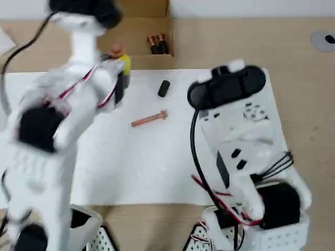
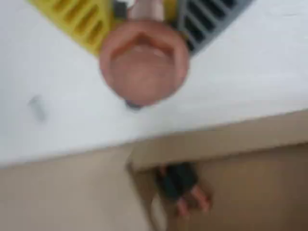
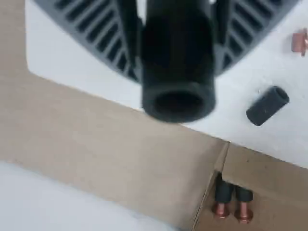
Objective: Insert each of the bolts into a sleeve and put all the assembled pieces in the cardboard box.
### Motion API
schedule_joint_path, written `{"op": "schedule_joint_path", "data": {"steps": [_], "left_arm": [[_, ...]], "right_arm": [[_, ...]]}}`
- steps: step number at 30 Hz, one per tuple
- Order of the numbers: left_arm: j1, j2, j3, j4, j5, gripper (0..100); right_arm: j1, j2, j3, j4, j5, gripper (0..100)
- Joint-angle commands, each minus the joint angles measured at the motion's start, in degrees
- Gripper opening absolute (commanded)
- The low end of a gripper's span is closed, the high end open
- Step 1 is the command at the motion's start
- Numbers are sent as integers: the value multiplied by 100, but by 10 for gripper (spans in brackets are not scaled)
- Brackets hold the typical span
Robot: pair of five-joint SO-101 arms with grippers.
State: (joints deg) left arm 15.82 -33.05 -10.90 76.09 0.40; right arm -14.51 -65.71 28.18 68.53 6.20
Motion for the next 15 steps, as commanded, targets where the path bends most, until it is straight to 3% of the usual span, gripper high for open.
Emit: {"op": "schedule_joint_path", "data": {"steps": [1, 7, 11, 15], "left_arm": [[97, -1288, 976, -870, 492, 7], [695, -1780, 2365, -2391, 220, 5], [949, -1754, 2646, -2857, -141, 5], [1046, -1754, 2725, -3182, -308, 5]], "right_arm": [[-136, -769, 1138, -976, -352, 9], [-892, -1481, 3169, -3103, -527, 9], [-1402, -1684, 3644, -3481, -501, 9], [-1314, -1763, 3723, -3464, -510, 9]]}}
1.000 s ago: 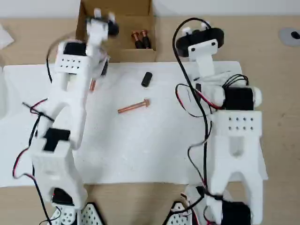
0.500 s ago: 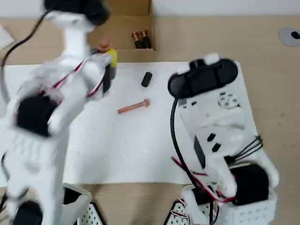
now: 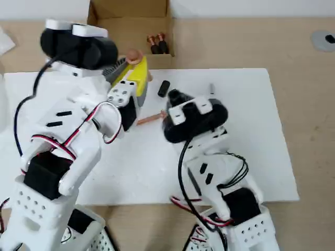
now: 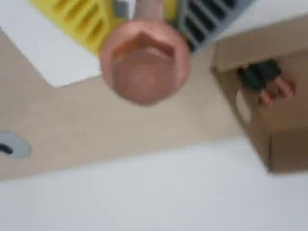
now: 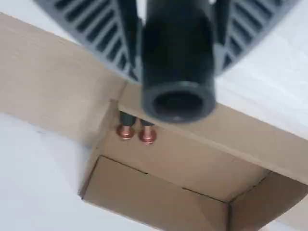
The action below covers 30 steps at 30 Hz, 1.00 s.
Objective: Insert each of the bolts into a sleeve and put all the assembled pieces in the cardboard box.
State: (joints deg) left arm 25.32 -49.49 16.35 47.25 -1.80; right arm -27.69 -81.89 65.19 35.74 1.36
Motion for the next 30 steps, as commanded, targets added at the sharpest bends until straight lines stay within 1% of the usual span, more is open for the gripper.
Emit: {"op": "schedule_joint_path", "data": {"steps": [1, 3, 5, 8, 12, 14, 20, 27, 30], "left_arm": [[97, -110, 0, -325, -97, 5], [97, -110, -35, -360, -97, 5], [123, -101, -62, -378, -97, 5], [334, -101, -26, -527, -97, 5], [519, 22, -18, -651, -97, 5], [527, 154, -9, -651, -97, 5], [642, 233, -9, -642, -97, 5], [1046, 259, -53, -642, -88, 5], [1196, 259, -62, -642, -97, 5]], "right_arm": [[154, -180, 48, -185, -44, 9], [435, -286, 92, -229, -79, 9], [681, -435, 101, -202, -387, 9], [787, -743, 119, -193, -738, 9], [708, -1341, 435, -229, -985, 9], [549, -1684, 743, -202, -941, 9], [453, -2826, 1763, -440, -932, 9], [400, -2747, 2009, -501, -932, 9], [242, -2747, 2026, -492, -932, 9]]}}
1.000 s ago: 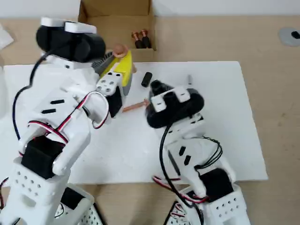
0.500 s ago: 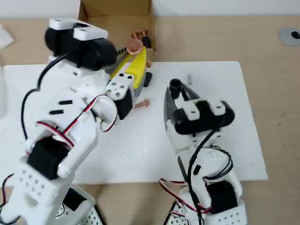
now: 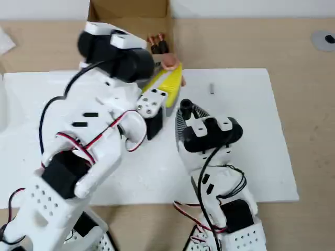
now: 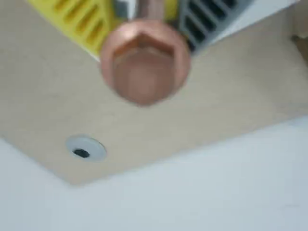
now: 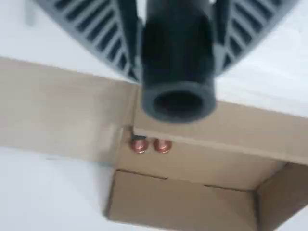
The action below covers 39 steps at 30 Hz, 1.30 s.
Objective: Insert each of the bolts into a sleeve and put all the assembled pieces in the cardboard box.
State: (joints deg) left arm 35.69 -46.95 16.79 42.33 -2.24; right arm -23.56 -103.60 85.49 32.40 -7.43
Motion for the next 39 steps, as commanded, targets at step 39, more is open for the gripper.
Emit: {"op": "schedule_joint_path", "data": {"steps": [39], "left_arm": [[281, 31, -457, 1020, -782, 5]], "right_arm": [[-321, -585, 101, -879, 765, 9]]}}
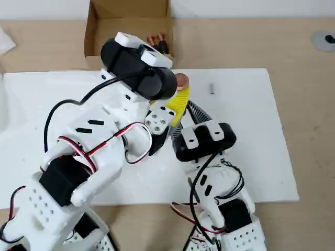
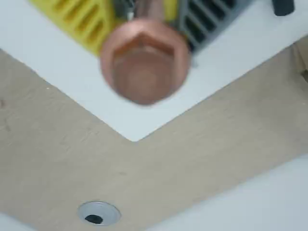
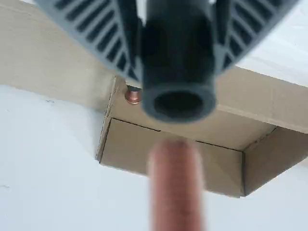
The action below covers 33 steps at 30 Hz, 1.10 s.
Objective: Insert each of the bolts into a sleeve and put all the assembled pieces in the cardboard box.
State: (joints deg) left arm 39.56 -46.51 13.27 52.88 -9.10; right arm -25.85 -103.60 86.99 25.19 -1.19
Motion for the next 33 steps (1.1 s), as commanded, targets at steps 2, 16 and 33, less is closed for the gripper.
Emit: {"op": "schedule_joint_path", "data": {"steps": [2, 16, 33], "left_arm": [[-105, -13, -88, -35, -158, 5], [-220, -31, 308, -273, -185, 5], [-501, -40, 677, -747, -132, 5]], "right_arm": [[-92, -585, -57, -158, 149, 9], [-92, -585, -198, -149, 141, 9], [-92, -585, -189, -149, 114, 9]]}}
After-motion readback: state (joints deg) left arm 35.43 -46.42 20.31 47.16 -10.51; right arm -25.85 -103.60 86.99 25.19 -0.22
